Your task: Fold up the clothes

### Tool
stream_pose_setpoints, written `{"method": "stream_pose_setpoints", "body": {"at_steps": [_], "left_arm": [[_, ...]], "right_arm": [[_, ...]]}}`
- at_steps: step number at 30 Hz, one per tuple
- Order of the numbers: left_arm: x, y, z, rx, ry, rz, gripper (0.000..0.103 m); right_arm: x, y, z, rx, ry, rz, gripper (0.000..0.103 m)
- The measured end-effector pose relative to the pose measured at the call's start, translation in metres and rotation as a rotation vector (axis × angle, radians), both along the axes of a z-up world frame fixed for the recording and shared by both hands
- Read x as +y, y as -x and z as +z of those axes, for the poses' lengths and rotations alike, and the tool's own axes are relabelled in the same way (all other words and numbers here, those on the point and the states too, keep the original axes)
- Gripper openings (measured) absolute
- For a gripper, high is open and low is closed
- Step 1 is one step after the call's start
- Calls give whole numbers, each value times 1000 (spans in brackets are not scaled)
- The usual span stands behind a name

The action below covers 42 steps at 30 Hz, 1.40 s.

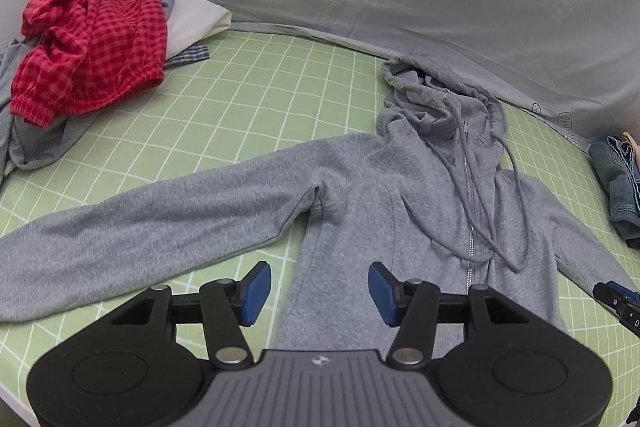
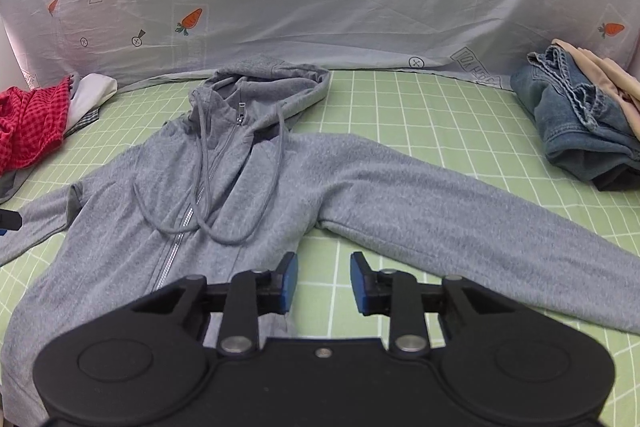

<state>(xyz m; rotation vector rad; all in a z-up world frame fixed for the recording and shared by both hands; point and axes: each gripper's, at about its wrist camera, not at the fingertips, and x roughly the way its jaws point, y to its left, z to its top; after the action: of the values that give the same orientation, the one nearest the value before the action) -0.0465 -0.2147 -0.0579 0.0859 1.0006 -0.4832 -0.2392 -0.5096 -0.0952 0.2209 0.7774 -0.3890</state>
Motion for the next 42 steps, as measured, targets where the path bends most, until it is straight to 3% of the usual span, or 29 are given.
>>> {"method": "stream_pose_setpoints", "body": {"at_steps": [4,6,8,10,14,16,17,18,19,20,24,29,33,36,37,42], "left_arm": [[-45,-53,-10,4,3,-62,58],[-73,-82,-18,11,20,-88,60],[-97,-106,-27,22,40,-105,65],[-119,-126,-38,28,54,-121,71],[-153,-158,-68,68,35,-129,71],[-163,-167,-79,85,39,-138,68],[-167,-169,-83,94,46,-143,64],[-170,-168,-85,88,48,-144,52],[-174,-167,-86,74,47,-144,22],[-177,-165,-87,59,46,-144,15],[-186,-161,-89,7,15,-123,12],[-176,-176,-89,29,58,-12,12],[-179,-179,-87,43,50,-21,13],[-179,-180,-86,55,61,-10,16],[-178,-182,-86,62,69,0,18],[-179,-186,-88,68,81,-28,18]], "right_arm": [[-29,-49,-12,26,36,13,29],[-51,-76,-23,46,51,6,36],[-71,-98,-35,69,78,8,52],[-90,-118,-47,95,102,10,57],[-121,-136,-66,134,92,-16,61],[-132,-134,-70,110,53,-13,59],[-136,-132,-70,93,24,-3,44],[-140,-130,-69,74,-8,11,33],[-140,-128,-68,77,-7,18,6],[-138,-127,-68,90,11,23,1],[-134,-112,-66,134,64,39,1],[-141,-90,-62,200,82,-46,0],[-134,-104,-53,258,122,-40,2],[-133,-123,-38,122,85,-42,17],[-132,-132,-35,77,41,-35,27],[-112,-195,-48,11,-162,120,29]]}}
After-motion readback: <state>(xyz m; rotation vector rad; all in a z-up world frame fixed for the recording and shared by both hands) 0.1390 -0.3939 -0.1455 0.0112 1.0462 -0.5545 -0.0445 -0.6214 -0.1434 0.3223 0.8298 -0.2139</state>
